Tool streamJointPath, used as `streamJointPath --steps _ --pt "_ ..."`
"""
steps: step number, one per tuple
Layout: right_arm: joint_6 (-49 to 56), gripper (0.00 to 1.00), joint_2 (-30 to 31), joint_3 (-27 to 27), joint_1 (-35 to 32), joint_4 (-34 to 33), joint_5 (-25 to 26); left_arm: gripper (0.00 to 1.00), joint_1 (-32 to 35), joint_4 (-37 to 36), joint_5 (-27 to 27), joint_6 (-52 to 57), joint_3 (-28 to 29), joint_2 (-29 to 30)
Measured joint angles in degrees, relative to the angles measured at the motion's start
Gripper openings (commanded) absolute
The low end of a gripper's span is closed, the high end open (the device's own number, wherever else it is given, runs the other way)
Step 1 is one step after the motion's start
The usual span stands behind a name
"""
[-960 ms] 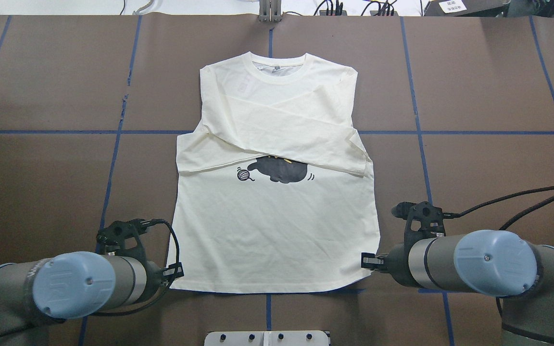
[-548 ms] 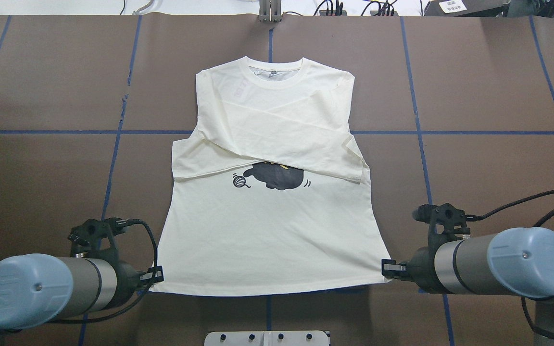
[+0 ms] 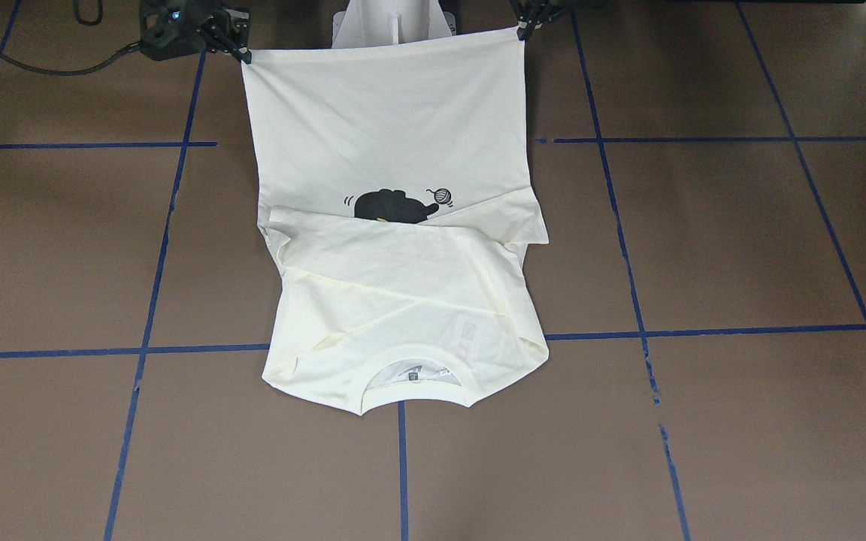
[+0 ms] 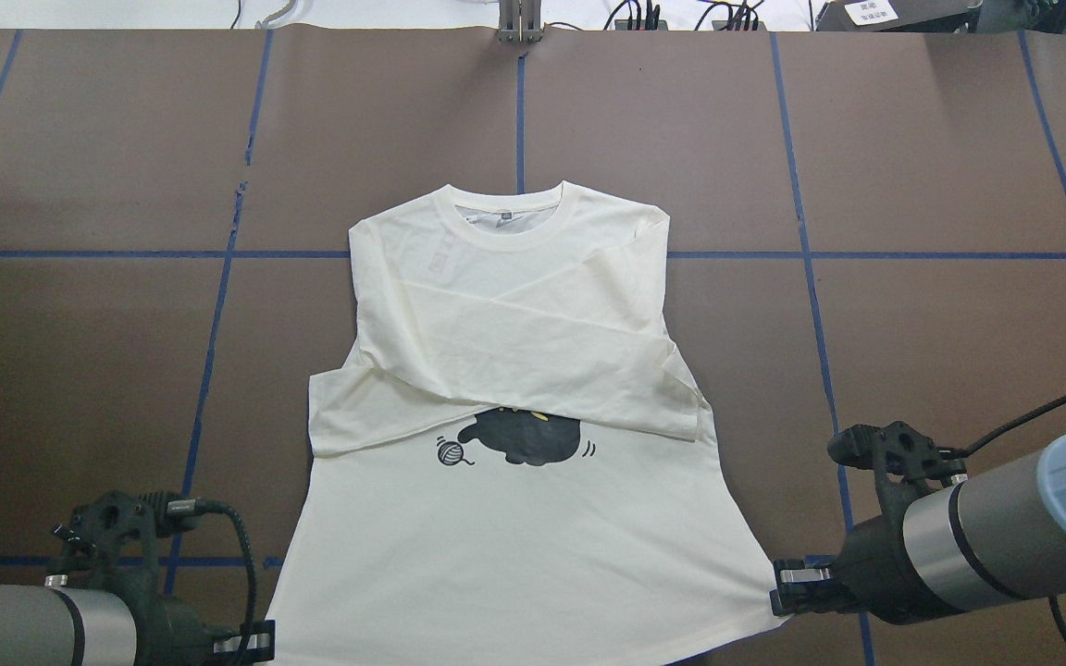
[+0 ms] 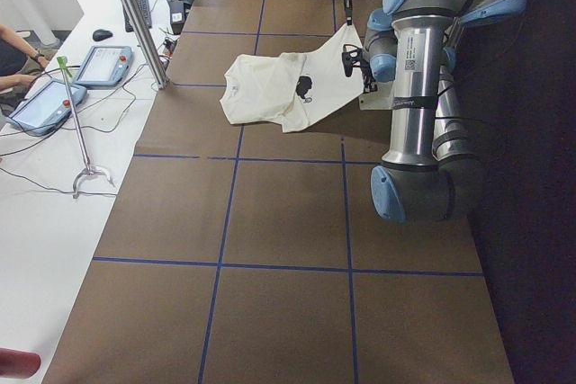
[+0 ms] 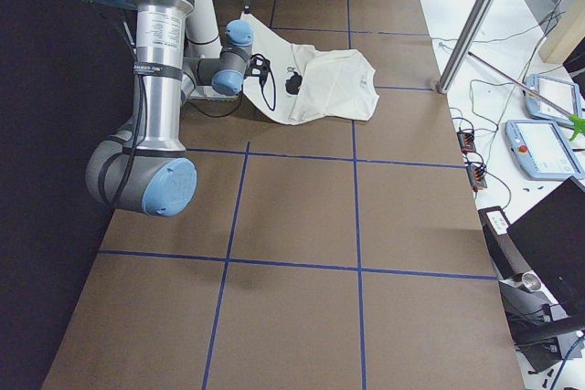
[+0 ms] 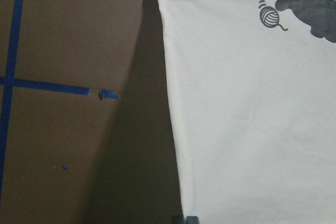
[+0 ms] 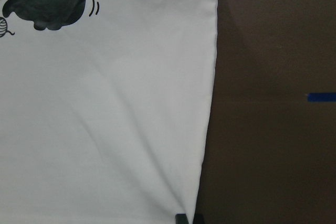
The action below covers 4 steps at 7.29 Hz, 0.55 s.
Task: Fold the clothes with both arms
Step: 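Lift the hem with both grippers and fold it toward the collar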
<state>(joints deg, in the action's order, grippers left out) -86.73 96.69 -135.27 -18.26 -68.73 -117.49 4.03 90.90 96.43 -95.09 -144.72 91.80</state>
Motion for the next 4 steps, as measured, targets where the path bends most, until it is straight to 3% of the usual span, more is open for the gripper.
streamJointPath --steps 2,4 --pt "1.0 0.0 -2.6 1.2 -3.8 0.0 -1.2 0.0 1.3 -0.7 0.7 1.7 -0.9 0.6" --pt "4.5 0.0 -7.7 5.2 -10.7 0.1 -1.4 0.0 11.0 -0.9 4.7 8.3 1.2 3.1"
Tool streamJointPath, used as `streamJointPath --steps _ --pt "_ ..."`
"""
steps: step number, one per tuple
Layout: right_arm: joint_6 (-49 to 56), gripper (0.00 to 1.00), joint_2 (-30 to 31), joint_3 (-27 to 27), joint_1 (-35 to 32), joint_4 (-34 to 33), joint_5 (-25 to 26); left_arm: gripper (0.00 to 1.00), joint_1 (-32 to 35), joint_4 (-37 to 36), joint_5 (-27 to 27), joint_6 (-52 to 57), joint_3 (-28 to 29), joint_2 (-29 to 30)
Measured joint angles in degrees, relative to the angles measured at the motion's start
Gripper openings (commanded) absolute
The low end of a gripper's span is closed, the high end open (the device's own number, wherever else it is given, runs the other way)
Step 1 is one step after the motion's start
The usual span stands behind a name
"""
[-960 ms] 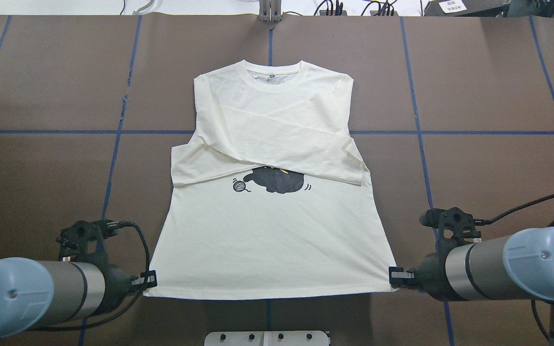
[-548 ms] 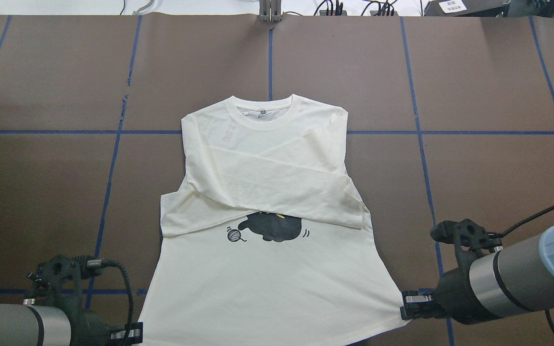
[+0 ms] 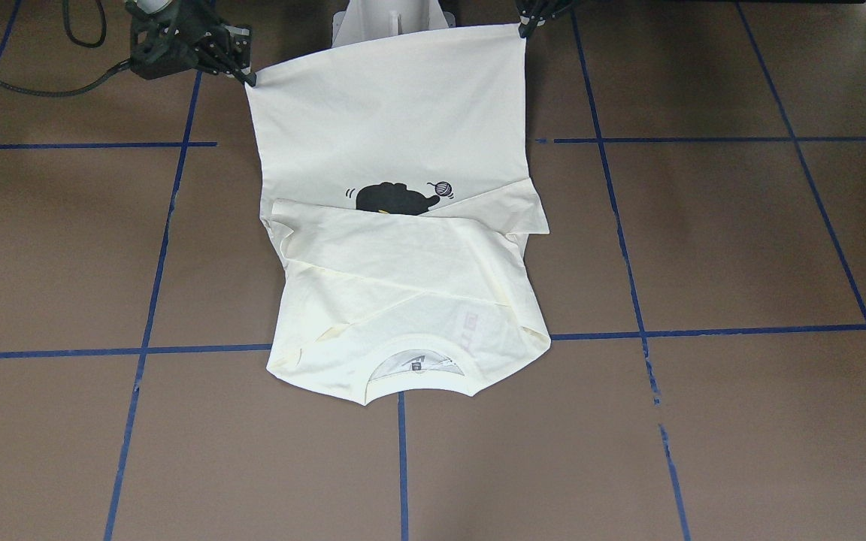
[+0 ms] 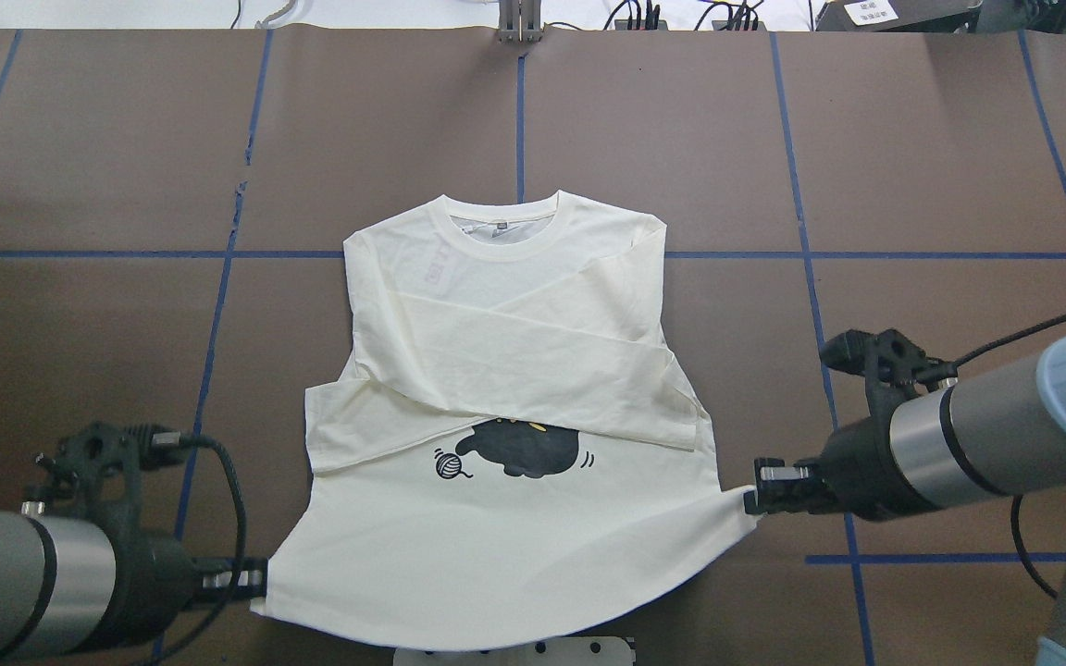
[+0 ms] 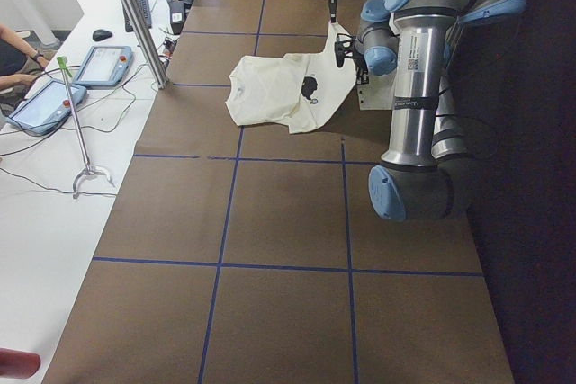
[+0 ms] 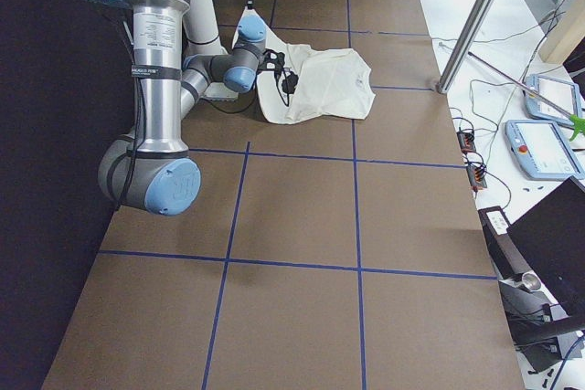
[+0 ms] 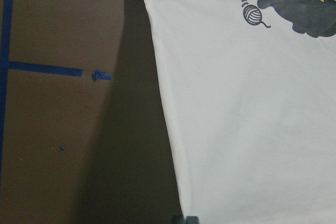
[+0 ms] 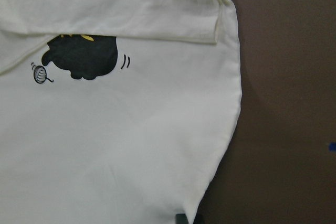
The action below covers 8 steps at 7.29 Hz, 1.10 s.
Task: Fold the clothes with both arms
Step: 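Lift the hem with both grippers and fold it toward the collar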
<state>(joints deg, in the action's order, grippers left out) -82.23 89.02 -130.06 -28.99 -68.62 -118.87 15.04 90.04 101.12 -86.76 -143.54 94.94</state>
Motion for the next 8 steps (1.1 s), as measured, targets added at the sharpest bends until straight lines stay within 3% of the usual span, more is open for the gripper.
streamJointPath --steps 2,4,8 --pt "4.4 0.0 -5.3 6.1 -8.2 -0.1 -0.7 0.0 12.0 -0.1 5.2 6.6 6.1 5.2" --pt "5.6 0.0 -13.4 15.8 -13.9 -0.1 -1.2 0.0 20.0 0.1 7.1 10.8 15.3 11.5" --pt "6.3 0.0 -27.4 35.6 -17.7 -0.1 -0.7 0.0 27.6 7.9 7.3 15.0 32.4 16.1"
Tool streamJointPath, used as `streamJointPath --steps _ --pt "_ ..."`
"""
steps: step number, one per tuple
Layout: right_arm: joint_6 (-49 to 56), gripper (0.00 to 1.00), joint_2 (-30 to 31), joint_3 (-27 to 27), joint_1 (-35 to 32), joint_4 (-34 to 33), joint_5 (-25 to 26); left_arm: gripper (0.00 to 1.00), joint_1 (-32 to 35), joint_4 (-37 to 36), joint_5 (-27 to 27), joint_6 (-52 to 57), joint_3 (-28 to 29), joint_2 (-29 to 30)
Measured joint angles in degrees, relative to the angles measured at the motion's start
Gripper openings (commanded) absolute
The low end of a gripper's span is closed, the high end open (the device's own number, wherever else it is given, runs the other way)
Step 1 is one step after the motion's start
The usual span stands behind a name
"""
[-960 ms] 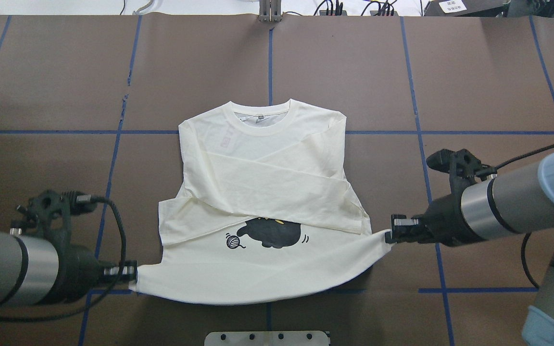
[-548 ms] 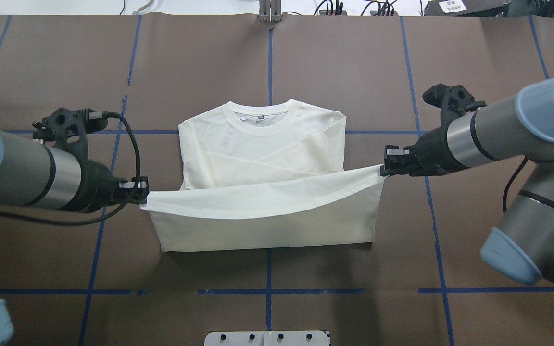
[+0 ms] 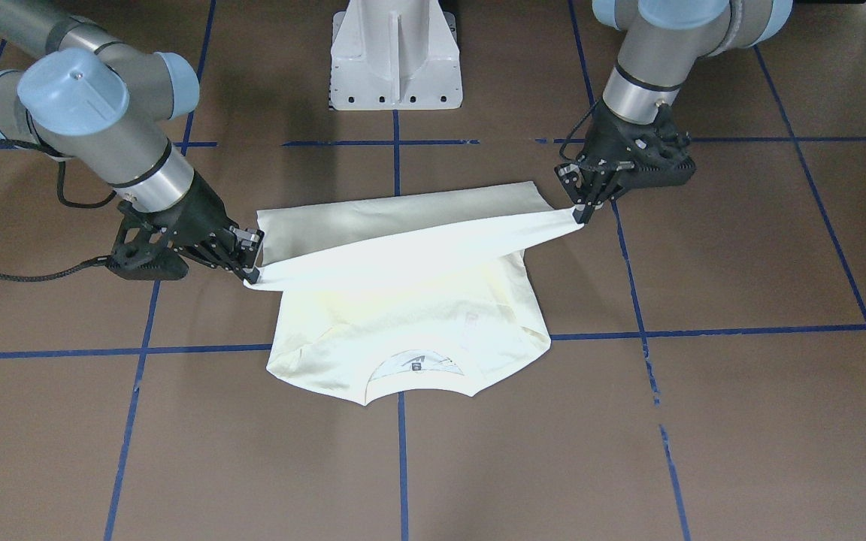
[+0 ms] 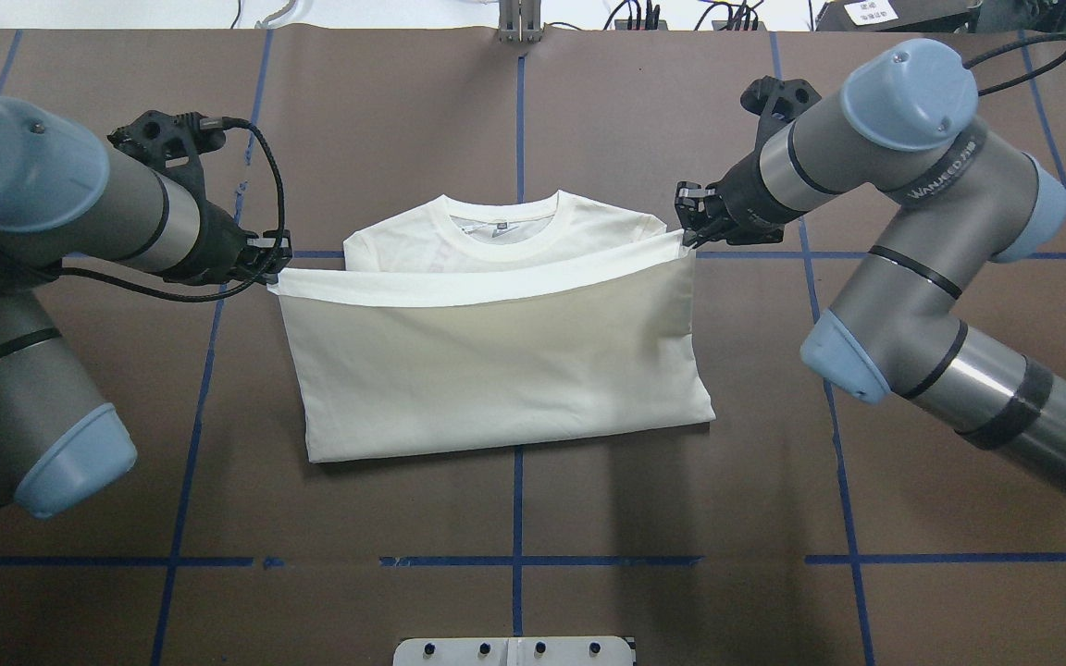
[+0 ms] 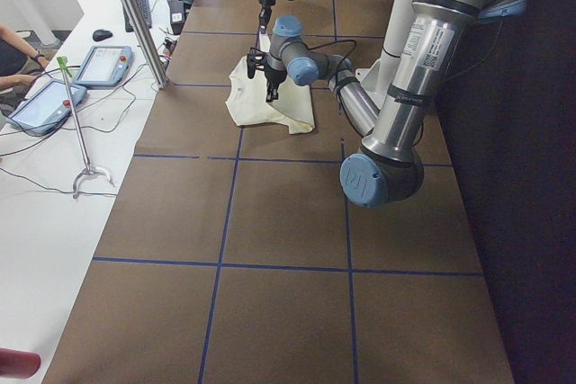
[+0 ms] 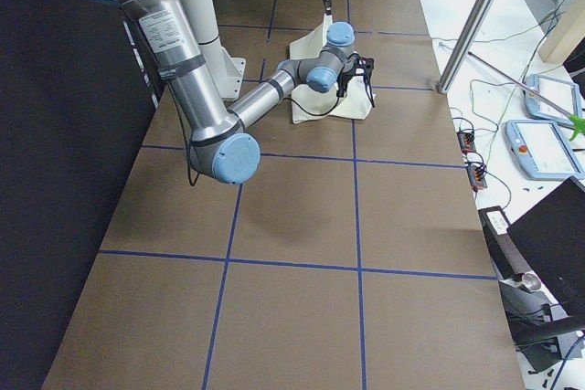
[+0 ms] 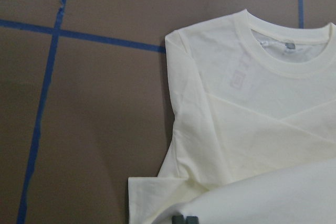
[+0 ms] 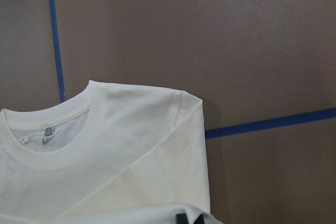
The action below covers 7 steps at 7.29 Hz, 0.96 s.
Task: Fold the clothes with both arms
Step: 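Lift the hem with both grippers and fold it toward the collar, then lower the hem onto the collar edge and open both grippers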
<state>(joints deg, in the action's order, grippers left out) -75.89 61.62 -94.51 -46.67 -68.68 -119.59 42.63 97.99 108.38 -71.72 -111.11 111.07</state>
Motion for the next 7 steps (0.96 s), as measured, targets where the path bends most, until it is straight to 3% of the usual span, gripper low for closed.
streamJointPath --steps 3,7 --pt "0.4 0.0 -4.2 7.9 -1.9 0.1 0.1 0.0 1.7 10.1 -0.2 0.1 13.9 4.3" --pt "0.4 0.0 -9.3 15.1 -2.2 0.1 1.1 0.0 3.6 13.1 -0.3 -0.1 19.5 6.3"
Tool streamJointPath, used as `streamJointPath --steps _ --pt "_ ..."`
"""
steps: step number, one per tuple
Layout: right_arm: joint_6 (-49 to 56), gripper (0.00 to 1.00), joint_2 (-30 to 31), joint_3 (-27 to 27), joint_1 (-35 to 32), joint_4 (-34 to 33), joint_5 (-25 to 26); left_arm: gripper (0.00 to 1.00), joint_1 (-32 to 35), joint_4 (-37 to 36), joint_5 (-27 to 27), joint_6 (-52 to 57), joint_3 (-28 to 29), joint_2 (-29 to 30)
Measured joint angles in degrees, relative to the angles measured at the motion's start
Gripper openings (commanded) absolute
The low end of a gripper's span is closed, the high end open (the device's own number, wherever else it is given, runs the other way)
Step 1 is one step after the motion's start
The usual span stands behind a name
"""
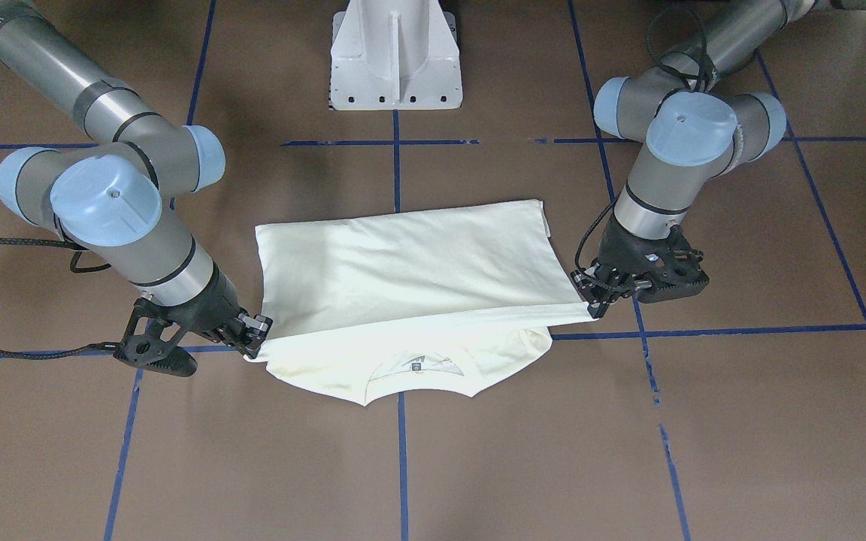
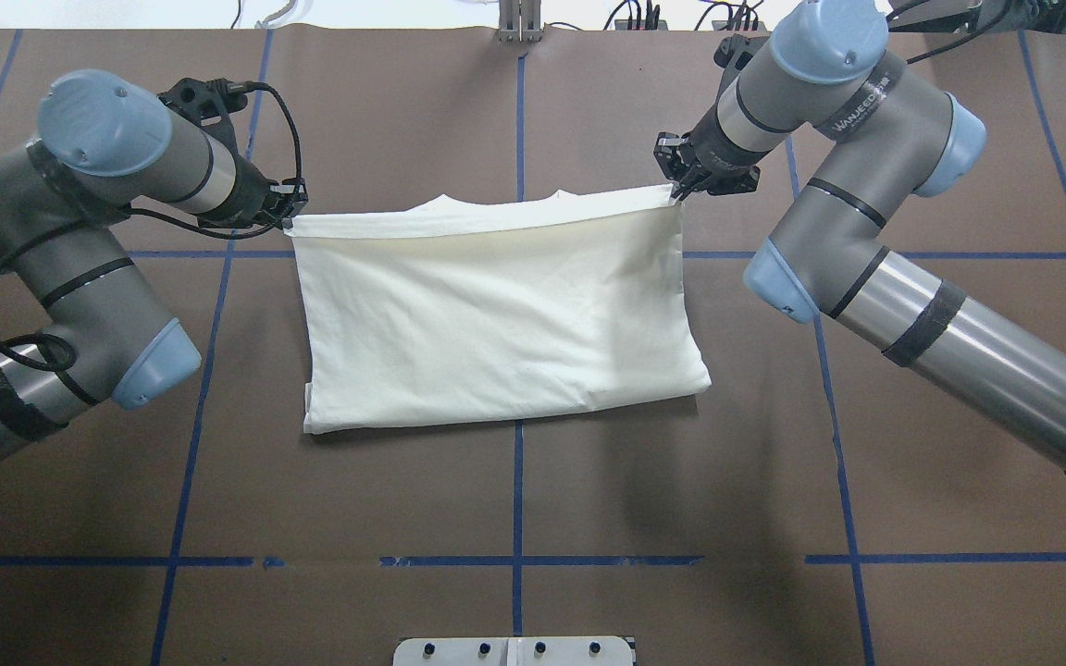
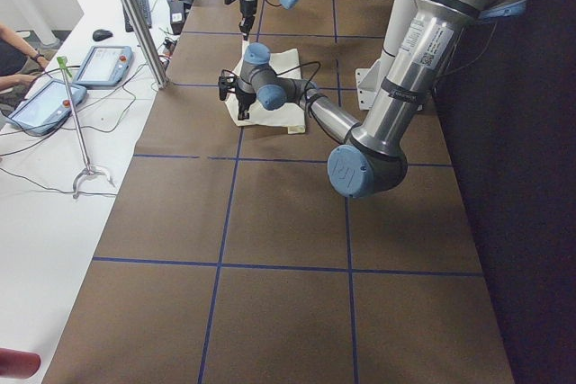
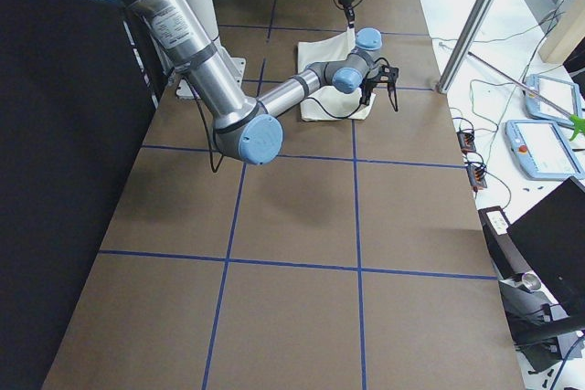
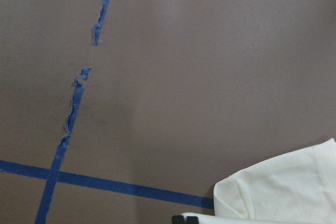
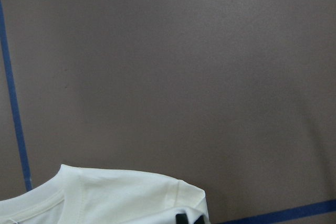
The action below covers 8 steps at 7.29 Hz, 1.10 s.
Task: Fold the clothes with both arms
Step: 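Lower the hem onto the collar edge and open both grippers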
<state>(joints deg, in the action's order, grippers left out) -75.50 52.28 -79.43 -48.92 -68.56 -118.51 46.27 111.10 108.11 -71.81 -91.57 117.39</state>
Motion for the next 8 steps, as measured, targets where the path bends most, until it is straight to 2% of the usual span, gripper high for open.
streamJointPath --steps 5,8 --pt "0.8 0.0 -1.1 2.0 0.3 0.0 3.3 0.0 -0.3 2.3 -0.1 -1.8 5.7 3.3" --pt "0.9 0.0 -0.6 2.6 1.0 2.6 4.0 0.0 -0.3 2.8 -0.1 -1.8 6.0 3.7"
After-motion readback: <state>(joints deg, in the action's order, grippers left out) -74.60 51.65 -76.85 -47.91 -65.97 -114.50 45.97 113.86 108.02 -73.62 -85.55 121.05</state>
